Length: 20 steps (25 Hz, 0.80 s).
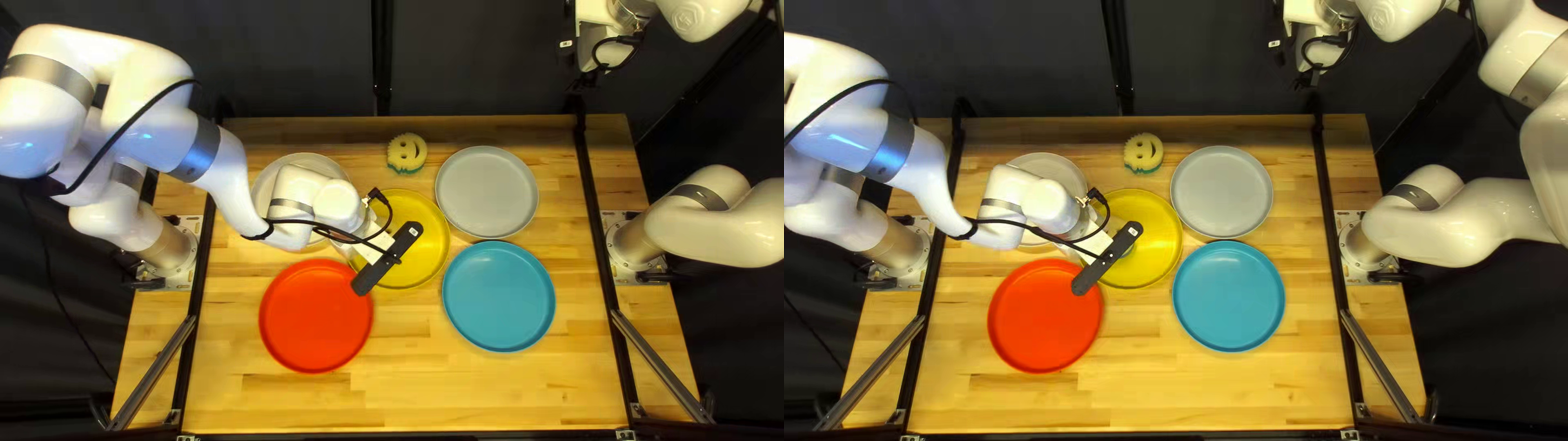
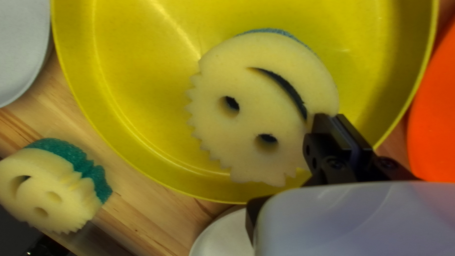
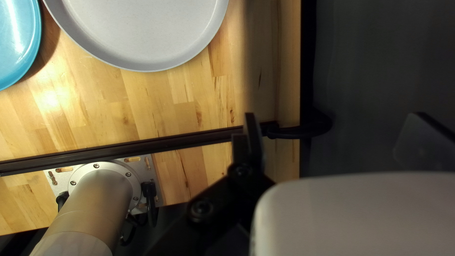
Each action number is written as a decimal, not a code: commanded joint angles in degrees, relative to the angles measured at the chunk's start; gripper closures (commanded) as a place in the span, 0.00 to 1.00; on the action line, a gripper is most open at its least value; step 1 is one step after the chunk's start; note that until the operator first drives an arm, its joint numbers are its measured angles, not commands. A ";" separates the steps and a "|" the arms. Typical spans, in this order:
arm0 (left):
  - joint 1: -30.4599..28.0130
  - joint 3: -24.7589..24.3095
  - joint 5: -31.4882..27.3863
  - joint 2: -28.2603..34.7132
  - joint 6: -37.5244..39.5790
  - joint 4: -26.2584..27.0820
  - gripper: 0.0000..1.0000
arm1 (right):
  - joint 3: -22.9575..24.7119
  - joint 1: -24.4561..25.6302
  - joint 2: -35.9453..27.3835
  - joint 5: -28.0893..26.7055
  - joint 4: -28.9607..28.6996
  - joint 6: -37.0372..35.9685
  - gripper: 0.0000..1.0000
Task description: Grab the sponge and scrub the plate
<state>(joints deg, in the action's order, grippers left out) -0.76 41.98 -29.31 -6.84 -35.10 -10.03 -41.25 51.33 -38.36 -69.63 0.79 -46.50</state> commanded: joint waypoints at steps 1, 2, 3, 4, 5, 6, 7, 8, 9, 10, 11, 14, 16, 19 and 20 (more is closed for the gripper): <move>3.60 3.34 -0.22 -3.13 -4.63 1.76 1.00 | 0.00 0.00 0.00 0.00 0.00 0.00 0.00; 4.06 4.26 -0.35 -3.91 -5.34 2.02 1.00 | 0.00 0.00 0.00 0.00 0.00 0.00 0.00; 4.28 4.94 -0.48 -4.45 -5.75 2.17 1.00 | 0.00 0.00 0.00 0.00 0.00 0.00 0.00; 4.38 6.13 -0.69 -5.35 -6.20 2.33 1.00 | 0.00 0.00 0.00 0.00 0.00 0.00 0.00; 4.13 7.02 -0.78 -6.02 -6.17 2.23 1.00 | 0.00 0.00 0.00 0.00 0.00 0.00 0.00; 3.75 7.42 -0.68 -6.34 -5.92 1.93 1.00 | 0.00 0.00 0.00 0.00 0.00 0.00 0.00; 3.45 7.48 -0.50 -6.43 -5.72 1.70 1.00 | 0.00 0.00 0.00 0.00 0.00 0.00 0.00; 3.10 7.37 -0.34 -6.40 -5.41 1.54 1.00 | 0.00 0.00 0.00 0.00 0.00 0.00 0.00; 2.64 7.01 0.00 -6.20 -5.07 1.32 1.00 | 0.00 0.00 0.00 0.00 0.00 0.00 0.00; 2.04 6.71 0.11 -5.94 -4.48 1.14 1.00 | 0.00 0.00 0.00 0.00 0.00 0.00 0.00; 0.76 6.06 0.19 -5.25 -3.08 0.65 1.00 | 0.00 0.00 0.00 0.00 0.00 0.00 0.00; -2.71 4.71 -0.01 -3.47 0.79 -0.81 1.00 | 0.00 0.00 0.00 0.00 0.00 0.00 0.00; -5.43 3.78 -0.44 -2.12 4.02 -2.11 1.00 | 0.00 0.00 0.00 0.00 0.00 0.00 0.00; -7.38 3.14 -0.79 -1.01 6.67 -3.59 1.00 | 0.00 0.00 0.00 0.00 0.00 0.00 0.00; -7.70 2.96 -0.82 -0.77 7.12 -3.88 1.00 | 0.00 0.00 0.00 0.00 0.00 0.00 0.00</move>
<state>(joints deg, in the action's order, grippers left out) -7.33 45.45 -29.88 -8.39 -29.64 -12.92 -41.25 51.33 -38.36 -69.63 0.79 -46.50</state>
